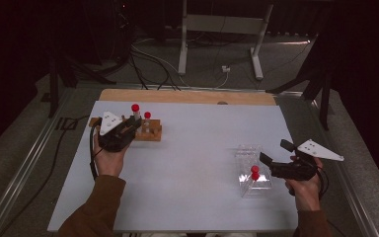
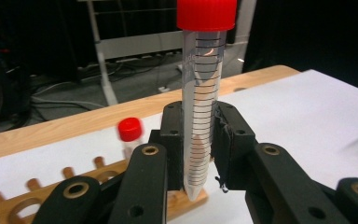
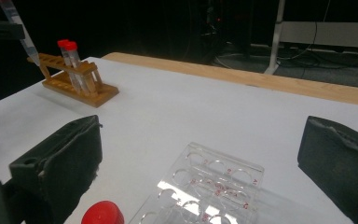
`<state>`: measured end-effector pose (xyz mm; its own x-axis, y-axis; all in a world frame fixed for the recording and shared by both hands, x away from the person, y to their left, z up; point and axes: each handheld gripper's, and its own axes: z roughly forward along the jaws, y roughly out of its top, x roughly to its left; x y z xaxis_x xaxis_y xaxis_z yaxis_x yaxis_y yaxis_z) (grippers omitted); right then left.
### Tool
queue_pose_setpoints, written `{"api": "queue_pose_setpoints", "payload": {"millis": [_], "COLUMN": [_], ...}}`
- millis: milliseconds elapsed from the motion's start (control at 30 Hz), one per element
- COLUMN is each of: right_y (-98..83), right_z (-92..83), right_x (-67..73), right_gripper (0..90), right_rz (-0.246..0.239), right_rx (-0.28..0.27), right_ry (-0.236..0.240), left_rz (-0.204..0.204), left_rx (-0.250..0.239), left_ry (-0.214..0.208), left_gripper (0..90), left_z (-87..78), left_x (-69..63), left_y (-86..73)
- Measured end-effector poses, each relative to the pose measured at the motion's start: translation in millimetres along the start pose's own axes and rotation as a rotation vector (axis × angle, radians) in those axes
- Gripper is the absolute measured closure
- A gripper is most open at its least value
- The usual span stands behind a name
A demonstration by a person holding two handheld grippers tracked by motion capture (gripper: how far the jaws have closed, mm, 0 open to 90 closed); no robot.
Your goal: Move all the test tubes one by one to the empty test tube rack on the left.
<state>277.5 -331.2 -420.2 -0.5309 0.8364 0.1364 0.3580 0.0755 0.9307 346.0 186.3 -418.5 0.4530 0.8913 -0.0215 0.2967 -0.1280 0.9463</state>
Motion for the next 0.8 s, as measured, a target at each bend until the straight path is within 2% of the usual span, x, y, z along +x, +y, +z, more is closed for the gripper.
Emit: {"api": "queue_pose_setpoints", "payload": {"millis": [500, 700, 800], "right_y": [-1.5, -1.4, -1.8], "right_z": [-0.1, -0.5, -1.3], "right_x": [-0.4, -0.2, -1.1], "right_gripper": [0.0, 0.0, 0.0], "right_rz": [0.007, 0.007, 0.011], "right_rx": [-0.002, -0.005, -0.006], "right_ry": [0.005, 0.007, 0.008], "left_rz": [-0.028, -0.047, -0.064], "left_rx": [0.015, 0.034, 0.026], "left_ry": [0.128, 0.161, 0.167], "left_gripper": [76.0, 75.9, 75.8], "left_z": [20.0, 30.7, 33.6], "left_x": [26.1, 32.0, 34.1], "left_y": [-4.1, -8.8, -9.7]}}
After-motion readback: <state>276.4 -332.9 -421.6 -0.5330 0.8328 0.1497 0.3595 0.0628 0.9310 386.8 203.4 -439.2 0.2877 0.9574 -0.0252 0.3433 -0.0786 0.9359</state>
